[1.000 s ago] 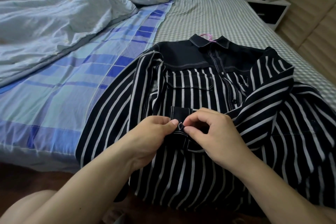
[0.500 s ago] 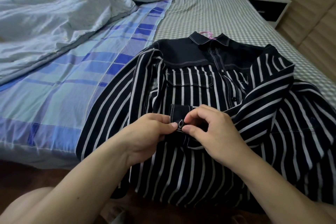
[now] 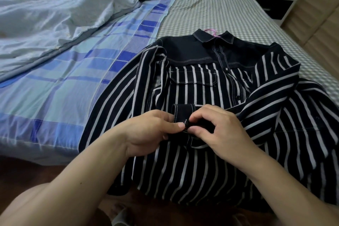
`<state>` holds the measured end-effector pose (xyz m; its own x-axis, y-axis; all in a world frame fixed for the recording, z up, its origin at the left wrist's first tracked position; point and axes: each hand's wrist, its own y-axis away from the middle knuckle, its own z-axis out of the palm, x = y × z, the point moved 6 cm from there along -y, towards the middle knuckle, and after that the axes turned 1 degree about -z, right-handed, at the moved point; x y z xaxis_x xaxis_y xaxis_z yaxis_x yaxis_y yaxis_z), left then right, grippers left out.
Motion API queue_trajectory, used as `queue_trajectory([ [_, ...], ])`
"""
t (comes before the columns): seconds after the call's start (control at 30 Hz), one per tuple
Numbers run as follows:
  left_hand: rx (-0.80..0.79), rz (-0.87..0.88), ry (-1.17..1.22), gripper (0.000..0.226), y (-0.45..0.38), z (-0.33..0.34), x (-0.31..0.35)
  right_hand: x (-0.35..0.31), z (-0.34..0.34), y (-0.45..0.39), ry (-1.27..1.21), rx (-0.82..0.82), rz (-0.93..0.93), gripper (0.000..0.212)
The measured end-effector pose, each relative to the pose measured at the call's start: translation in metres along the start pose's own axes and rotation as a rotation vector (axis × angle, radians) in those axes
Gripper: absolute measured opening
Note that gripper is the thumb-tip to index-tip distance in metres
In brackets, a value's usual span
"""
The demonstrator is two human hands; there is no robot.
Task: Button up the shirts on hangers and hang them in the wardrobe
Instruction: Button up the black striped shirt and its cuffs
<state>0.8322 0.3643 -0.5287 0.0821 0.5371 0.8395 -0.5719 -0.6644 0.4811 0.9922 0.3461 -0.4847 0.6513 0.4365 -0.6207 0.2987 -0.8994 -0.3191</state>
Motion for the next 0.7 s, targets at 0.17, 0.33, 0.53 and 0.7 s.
queue_trajectory([
  [0.17, 0.053, 0.028, 0.084, 0.013, -0.002, -0.004, -0.003, -0.003, 0.000, 0.001, 0.005, 0.042, -0.105, 0.011],
  [0.33, 0.124, 0.071, -0.008, 0.018, 0.001, 0.002, 0.000, -0.003, 0.001, 0.001, -0.022, 0.051, -0.119, 0.002],
  [0.53, 0.342, 0.243, -0.290, 0.027, 0.006, 0.008, 0.009, -0.005, 0.001, 0.003, 0.095, 0.094, -0.107, 0.007],
  [0.7, 0.382, 0.300, -0.290, 0.017, 0.008, 0.009, 0.009, -0.005, 0.002, 0.005, 0.105, 0.135, -0.085, 0.006],
])
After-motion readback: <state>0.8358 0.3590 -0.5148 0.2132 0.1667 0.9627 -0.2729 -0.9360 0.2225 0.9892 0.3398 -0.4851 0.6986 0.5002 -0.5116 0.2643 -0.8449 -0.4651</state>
